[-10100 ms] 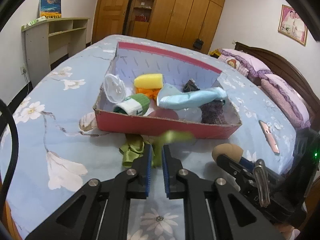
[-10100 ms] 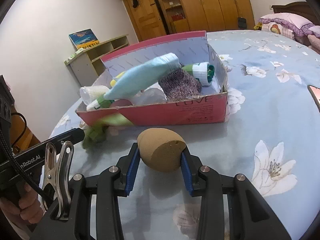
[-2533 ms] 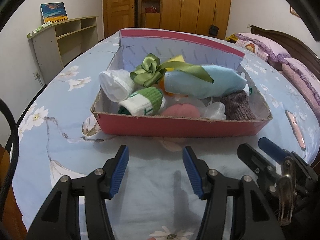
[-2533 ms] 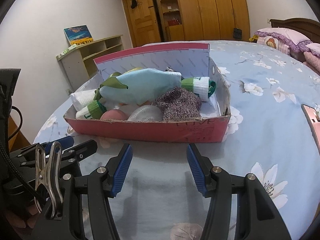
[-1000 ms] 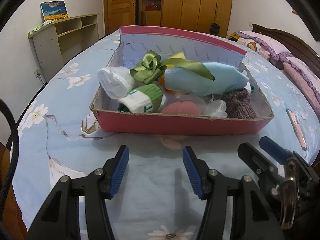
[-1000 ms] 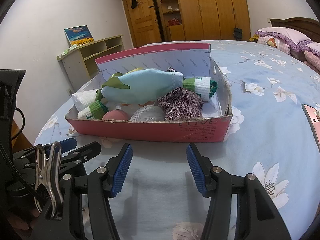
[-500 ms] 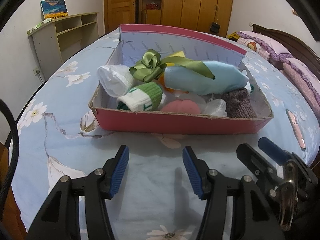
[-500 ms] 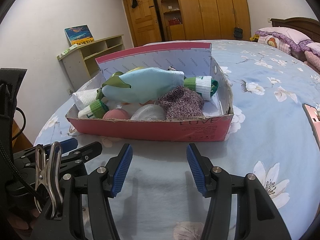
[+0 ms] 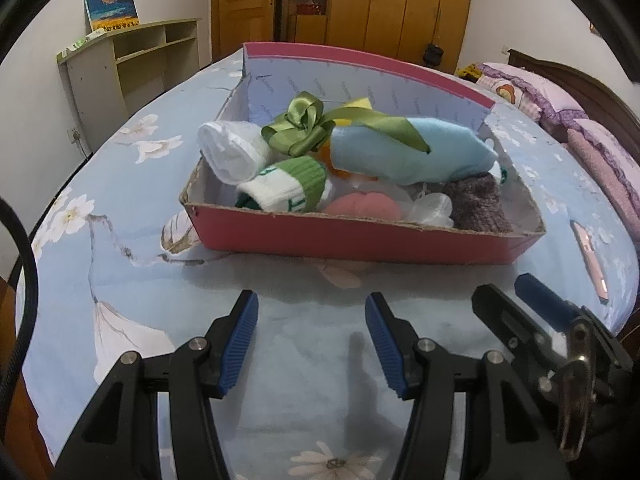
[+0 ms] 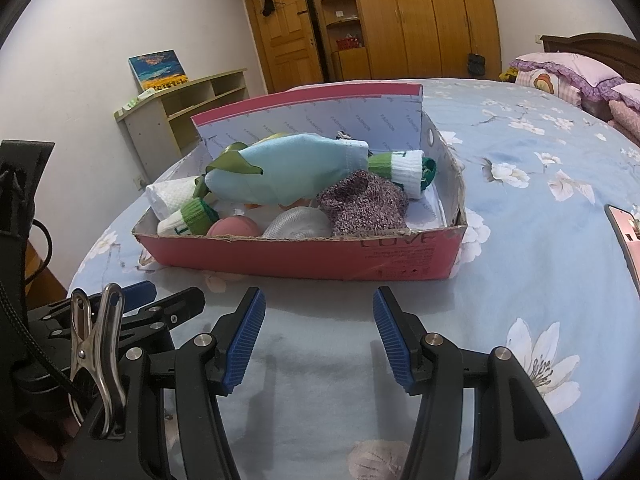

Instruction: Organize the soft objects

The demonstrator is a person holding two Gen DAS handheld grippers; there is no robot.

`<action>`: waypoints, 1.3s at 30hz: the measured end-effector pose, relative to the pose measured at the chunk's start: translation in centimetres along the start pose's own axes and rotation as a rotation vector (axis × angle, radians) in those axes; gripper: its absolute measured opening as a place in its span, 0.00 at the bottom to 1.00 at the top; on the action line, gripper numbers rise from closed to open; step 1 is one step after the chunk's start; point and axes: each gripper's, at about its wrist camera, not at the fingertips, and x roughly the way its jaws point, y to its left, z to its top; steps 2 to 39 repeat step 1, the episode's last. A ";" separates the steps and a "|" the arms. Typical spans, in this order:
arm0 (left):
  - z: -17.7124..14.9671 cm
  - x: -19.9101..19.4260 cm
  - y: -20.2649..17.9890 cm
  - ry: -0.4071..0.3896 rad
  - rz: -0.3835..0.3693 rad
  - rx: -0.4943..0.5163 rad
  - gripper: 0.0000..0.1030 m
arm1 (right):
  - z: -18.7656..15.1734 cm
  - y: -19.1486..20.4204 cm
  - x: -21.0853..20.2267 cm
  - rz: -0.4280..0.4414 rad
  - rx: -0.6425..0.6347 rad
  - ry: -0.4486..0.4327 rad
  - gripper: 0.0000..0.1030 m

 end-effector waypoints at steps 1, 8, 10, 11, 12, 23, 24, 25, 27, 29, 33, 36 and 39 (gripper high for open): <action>-0.1 -0.2 0.0 0.000 -0.004 -0.002 0.57 | 0.0 0.1 -0.2 0.002 -0.001 -0.003 0.56; -0.1 -0.2 0.0 0.000 -0.004 -0.002 0.57 | 0.0 0.1 -0.2 0.002 -0.001 -0.003 0.56; -0.1 -0.2 0.0 0.000 -0.004 -0.002 0.57 | 0.0 0.1 -0.2 0.002 -0.001 -0.003 0.56; -0.1 -0.2 0.0 0.000 -0.004 -0.002 0.57 | 0.0 0.1 -0.2 0.002 -0.001 -0.003 0.56; -0.1 -0.2 0.0 0.000 -0.004 -0.002 0.57 | 0.0 0.1 -0.2 0.002 -0.001 -0.003 0.56; -0.1 -0.2 0.0 0.000 -0.004 -0.002 0.57 | 0.0 0.1 -0.2 0.002 -0.001 -0.003 0.56; -0.1 -0.2 0.0 0.000 -0.004 -0.002 0.57 | 0.0 0.1 -0.2 0.002 -0.001 -0.003 0.56; -0.1 -0.2 0.0 0.000 -0.004 -0.002 0.57 | 0.0 0.1 -0.2 0.002 -0.001 -0.003 0.56; -0.1 -0.2 0.0 0.000 -0.004 -0.002 0.57 | 0.0 0.1 -0.2 0.002 -0.001 -0.003 0.56; -0.1 -0.2 0.0 0.000 -0.004 -0.002 0.57 | 0.0 0.1 -0.2 0.002 -0.001 -0.003 0.56; -0.1 -0.2 0.0 0.000 -0.004 -0.002 0.57 | 0.0 0.1 -0.2 0.002 -0.001 -0.003 0.56; -0.1 -0.2 0.0 0.000 -0.004 -0.002 0.57 | 0.0 0.1 -0.2 0.002 -0.001 -0.003 0.56; -0.1 -0.2 0.0 0.000 -0.004 -0.002 0.57 | 0.0 0.1 -0.2 0.002 -0.001 -0.003 0.56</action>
